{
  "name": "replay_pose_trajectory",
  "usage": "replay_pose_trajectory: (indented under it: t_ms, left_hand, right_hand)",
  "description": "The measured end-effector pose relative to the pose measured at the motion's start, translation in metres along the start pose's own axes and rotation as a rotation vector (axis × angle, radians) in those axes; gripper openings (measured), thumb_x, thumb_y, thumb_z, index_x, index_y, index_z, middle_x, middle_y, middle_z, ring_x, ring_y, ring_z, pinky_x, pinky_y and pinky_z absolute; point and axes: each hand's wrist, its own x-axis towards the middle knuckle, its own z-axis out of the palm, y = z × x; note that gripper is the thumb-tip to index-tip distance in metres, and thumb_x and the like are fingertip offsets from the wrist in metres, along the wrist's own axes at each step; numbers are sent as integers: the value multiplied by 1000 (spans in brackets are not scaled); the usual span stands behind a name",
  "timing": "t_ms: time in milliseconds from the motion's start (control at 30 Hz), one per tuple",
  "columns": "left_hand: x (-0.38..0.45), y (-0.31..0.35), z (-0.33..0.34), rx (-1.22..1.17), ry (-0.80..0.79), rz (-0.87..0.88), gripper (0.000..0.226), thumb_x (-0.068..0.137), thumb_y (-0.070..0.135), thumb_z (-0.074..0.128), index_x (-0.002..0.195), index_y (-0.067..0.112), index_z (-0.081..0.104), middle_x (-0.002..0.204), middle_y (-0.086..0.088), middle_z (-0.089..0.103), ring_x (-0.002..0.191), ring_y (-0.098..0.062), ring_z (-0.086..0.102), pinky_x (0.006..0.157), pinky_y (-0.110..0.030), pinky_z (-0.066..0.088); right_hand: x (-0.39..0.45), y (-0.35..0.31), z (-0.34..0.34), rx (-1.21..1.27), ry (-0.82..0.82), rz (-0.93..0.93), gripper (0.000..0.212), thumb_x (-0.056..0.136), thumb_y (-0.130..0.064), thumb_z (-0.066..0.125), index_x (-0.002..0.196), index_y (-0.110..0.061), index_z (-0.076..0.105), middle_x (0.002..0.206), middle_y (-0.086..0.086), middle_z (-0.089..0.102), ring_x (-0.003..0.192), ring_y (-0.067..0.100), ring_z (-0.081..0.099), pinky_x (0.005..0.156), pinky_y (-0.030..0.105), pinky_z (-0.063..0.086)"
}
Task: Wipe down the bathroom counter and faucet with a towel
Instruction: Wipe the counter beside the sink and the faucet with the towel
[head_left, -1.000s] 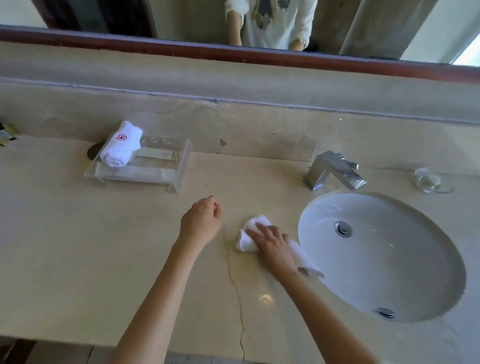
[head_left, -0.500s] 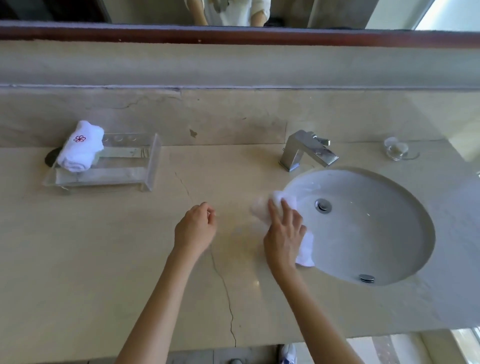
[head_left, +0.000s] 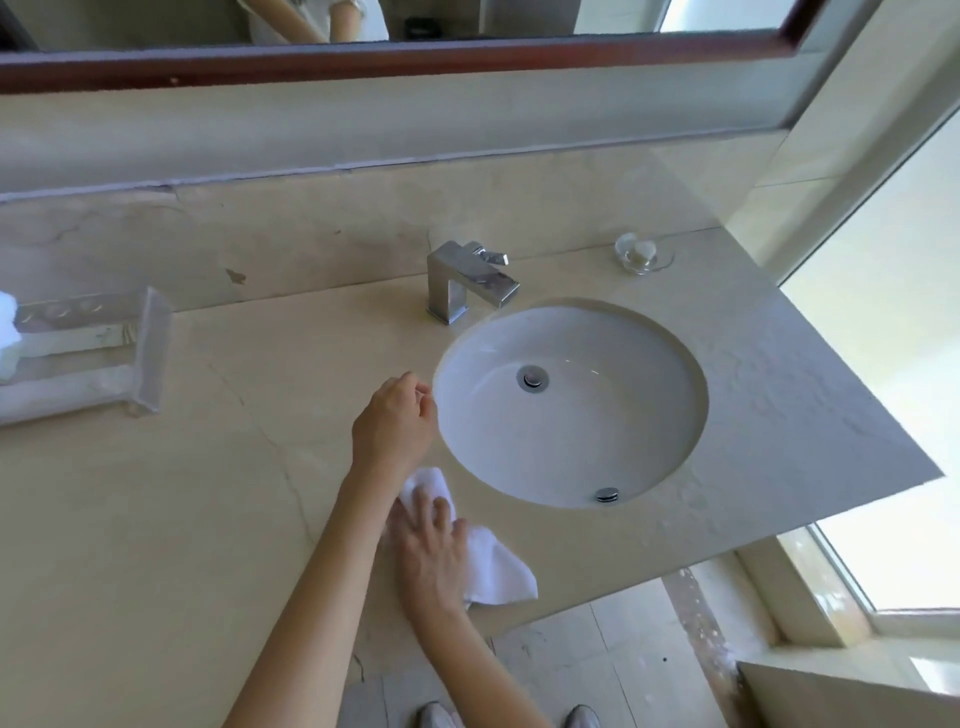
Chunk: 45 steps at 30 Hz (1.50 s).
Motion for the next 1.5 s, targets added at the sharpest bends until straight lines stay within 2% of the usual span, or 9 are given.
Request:
replay_pose_trajectory:
  t_ms: [100,167,333,500,633,833,1033,1300,1500]
  left_hand:
    - [-9,16,13,-1,-21,-7,24,93,20,44,109,13,60,112,-5,63,102,-25,59,79,-35,47]
    - [-15,28,25,-1,-28,-23,23,93,21,45,109,14,60,111,-4,63,100,-25,60,80,-36,49]
    - [-29,80,67,-17,-57,-6,24,94,20,43,112,14,58,112,-4,61,102,-24,58,81,-36,49]
    - [-37,147,114,-79,-43,19,31,94,18,42,124,11,44,115,-5,62,105,-27,57,79,-37,46]
    - [-44,186,146,-138,-14,36,35,95,18,42,129,11,39,121,-4,60,110,-25,57,78,-34,44]
    - [-39,191,167,-121,-55,10,34,96,19,42,130,13,43,122,-4,60,114,-22,56,84,-34,45]
    - [-7,179,160,-74,-96,-36,29,94,20,42,122,13,49,120,-4,60,112,-22,54,86,-33,44]
    - [39,163,123,-53,-41,-58,27,96,23,43,120,13,48,120,-3,59,111,-22,54,80,-30,41]
    - [68,154,118,-24,-68,-51,26,96,24,43,117,14,53,120,-1,59,108,-20,55,79,-28,41]
  right_hand:
    - [-9,63,-7,28,113,23,58,64,-24,65,121,-30,57,117,2,56,94,27,43,60,37,50]
    - [-17,104,-10,50,178,11,52,74,-20,48,123,-36,57,126,-1,51,103,25,41,70,35,51]
    - [-43,200,-28,52,132,-207,66,61,-21,71,118,-48,52,124,-11,55,105,14,43,73,28,48]
    - [-66,291,-45,141,134,-122,63,69,-14,53,120,-51,49,125,-12,55,108,13,42,77,29,47]
    - [-65,343,-63,138,77,-281,70,67,-4,54,119,-51,50,123,-17,53,112,11,43,84,28,42]
    - [-46,406,-84,175,125,-166,57,70,-16,48,114,-52,56,122,-19,56,112,10,47,81,28,35]
    - [-34,415,-87,150,145,-173,58,67,-16,50,112,-52,54,121,-20,54,109,8,45,75,25,35]
    - [31,420,-101,182,316,235,59,71,-13,44,119,-47,46,124,-6,54,105,27,48,75,32,34]
    - [123,429,-128,256,379,467,48,83,-3,47,117,-34,59,133,6,47,109,33,40,90,41,40]
